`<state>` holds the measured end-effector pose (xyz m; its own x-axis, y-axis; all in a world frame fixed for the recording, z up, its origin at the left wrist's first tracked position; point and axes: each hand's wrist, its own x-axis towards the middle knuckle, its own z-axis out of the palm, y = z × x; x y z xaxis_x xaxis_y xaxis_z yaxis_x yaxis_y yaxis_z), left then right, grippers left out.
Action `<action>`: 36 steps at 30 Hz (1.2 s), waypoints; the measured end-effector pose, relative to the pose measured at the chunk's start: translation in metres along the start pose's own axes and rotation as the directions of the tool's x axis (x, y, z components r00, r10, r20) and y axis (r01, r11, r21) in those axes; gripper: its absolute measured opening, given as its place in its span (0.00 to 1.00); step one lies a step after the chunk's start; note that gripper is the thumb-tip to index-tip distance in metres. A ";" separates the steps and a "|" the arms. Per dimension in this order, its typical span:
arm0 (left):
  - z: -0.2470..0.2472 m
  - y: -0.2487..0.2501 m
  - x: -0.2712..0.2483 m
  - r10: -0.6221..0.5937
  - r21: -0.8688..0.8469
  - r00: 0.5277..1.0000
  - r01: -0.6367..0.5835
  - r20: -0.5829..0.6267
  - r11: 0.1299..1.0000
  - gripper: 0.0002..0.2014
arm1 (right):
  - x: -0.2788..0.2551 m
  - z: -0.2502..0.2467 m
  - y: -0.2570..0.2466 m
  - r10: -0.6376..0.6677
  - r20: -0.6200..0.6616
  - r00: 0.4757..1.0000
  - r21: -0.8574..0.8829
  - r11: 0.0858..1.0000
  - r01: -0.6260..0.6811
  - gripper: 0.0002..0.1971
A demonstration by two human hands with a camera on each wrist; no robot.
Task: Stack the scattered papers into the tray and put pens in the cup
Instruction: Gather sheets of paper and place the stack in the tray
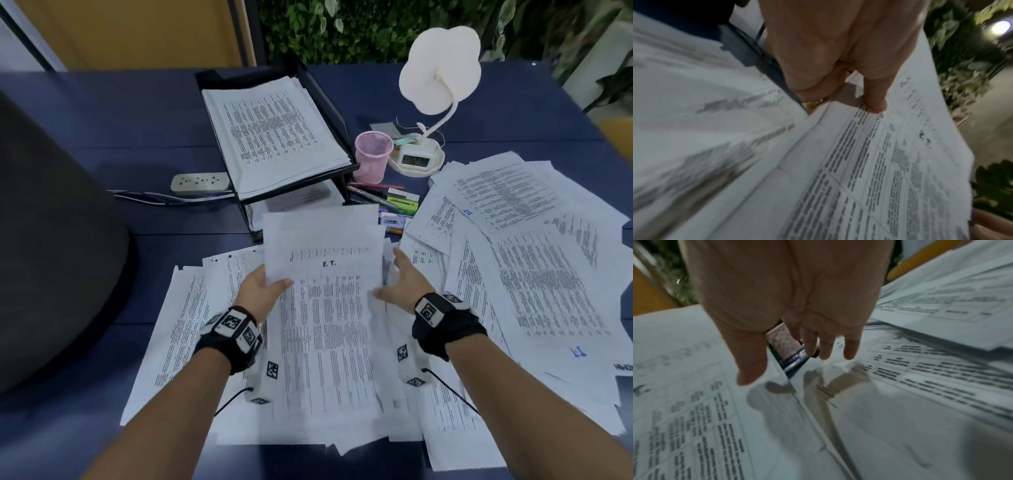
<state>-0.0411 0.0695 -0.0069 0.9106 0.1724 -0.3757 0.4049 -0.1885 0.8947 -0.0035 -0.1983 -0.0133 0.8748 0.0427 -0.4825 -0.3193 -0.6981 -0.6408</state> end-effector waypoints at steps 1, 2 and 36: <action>-0.007 0.006 0.000 0.023 -0.049 1.000 -0.023 -0.002 0.999 0.17 | -0.001 -0.004 -0.004 -0.006 -0.036 0.999 0.171 0.985 0.012 0.49; -0.014 0.014 0.000 0.050 -0.085 0.999 -0.051 -0.008 0.995 0.16 | -0.002 -0.006 -0.009 -0.010 -0.055 0.998 0.316 0.948 0.027 0.46; -0.001 0.081 0.014 0.236 -0.206 0.949 -0.278 -0.207 0.938 0.29 | -0.007 -0.010 -0.102 -0.214 -0.438 0.873 0.492 0.756 0.432 0.23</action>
<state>0.0046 0.0575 0.0605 0.9429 0.3192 -0.0956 0.1096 -0.0260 0.9936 0.0270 -0.1345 0.0617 0.9918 -0.1260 -0.0225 -0.0424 -0.1575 -0.9866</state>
